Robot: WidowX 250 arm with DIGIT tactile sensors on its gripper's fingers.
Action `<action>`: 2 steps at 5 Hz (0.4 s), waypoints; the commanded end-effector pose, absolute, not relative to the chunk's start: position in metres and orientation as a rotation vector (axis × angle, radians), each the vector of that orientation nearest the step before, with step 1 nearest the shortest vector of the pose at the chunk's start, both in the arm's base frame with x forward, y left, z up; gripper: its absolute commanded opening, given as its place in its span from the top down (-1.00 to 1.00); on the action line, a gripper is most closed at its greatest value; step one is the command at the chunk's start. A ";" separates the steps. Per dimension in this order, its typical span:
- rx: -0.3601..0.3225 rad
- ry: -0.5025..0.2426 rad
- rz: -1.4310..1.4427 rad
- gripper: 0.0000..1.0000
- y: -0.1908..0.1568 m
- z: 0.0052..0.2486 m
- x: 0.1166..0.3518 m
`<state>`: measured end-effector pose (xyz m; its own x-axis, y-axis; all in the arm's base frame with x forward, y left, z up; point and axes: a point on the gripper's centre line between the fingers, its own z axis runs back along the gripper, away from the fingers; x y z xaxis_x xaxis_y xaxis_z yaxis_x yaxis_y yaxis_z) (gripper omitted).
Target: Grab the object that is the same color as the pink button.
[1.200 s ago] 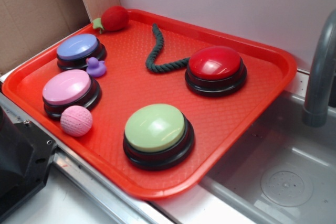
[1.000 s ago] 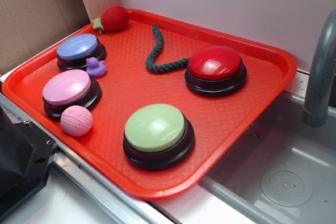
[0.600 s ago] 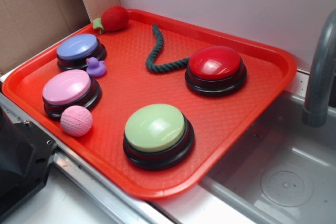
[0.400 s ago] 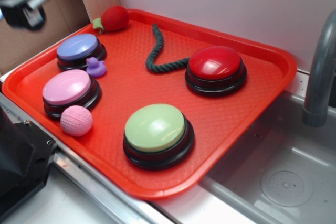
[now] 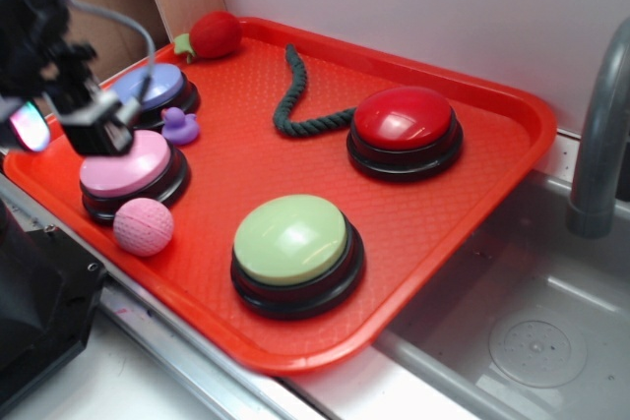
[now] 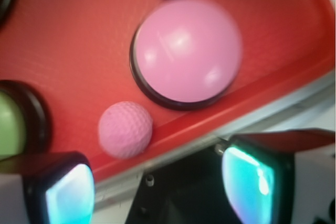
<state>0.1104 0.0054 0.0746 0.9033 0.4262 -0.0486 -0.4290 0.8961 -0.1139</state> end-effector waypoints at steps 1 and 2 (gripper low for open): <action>-0.099 0.057 0.368 -1.00 -0.017 0.037 0.119; -0.102 0.072 0.325 -1.00 -0.031 0.034 0.119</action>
<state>0.1182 -0.0291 0.0320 0.9439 0.3146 -0.1002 -0.3235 0.9419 -0.0903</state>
